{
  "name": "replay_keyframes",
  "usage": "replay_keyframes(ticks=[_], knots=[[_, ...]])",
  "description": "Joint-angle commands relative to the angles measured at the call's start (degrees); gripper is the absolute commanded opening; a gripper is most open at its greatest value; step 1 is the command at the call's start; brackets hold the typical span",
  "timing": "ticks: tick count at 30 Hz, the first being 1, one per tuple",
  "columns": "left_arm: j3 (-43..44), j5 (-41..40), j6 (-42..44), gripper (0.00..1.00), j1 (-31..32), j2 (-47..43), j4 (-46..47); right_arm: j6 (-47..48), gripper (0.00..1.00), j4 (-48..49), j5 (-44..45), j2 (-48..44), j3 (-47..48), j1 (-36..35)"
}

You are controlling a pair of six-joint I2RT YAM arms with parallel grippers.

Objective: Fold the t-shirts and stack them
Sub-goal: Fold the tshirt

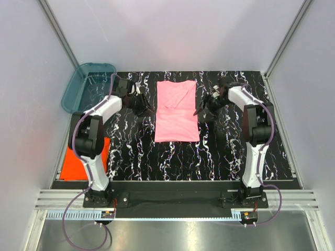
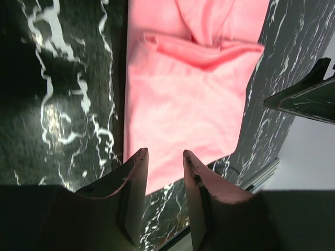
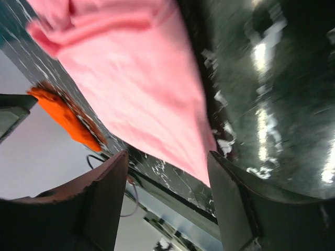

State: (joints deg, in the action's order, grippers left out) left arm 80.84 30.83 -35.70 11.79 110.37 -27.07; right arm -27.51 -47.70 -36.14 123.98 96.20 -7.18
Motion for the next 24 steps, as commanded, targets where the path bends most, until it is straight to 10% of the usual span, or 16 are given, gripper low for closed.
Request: replay_keyframes(ticks=[1,6,12,24], knots=[[-4.5,-0.5,3.9,0.37,1.3,-5.2,0.2,0.0,0.68,1.5,2.7,-6.3,-4.2,-5.2],[-9.3,6.2,3.2,0.37,3.5,-5.3,4.6,-1.3,0.55,6.2,1.2,-9.1,-8.4,-8.7],[-9.3,10.1,0.4,0.32,7.6,-1.5,8.6,0.2,0.1,9.3,-5.9,-10.3,-16.4,-8.6],[-20.3,2.5,3.5,0.24,7.7,-2.0,6.1,3.8,0.02,12.0,-5.1,-10.7,-26.7,-3.0]])
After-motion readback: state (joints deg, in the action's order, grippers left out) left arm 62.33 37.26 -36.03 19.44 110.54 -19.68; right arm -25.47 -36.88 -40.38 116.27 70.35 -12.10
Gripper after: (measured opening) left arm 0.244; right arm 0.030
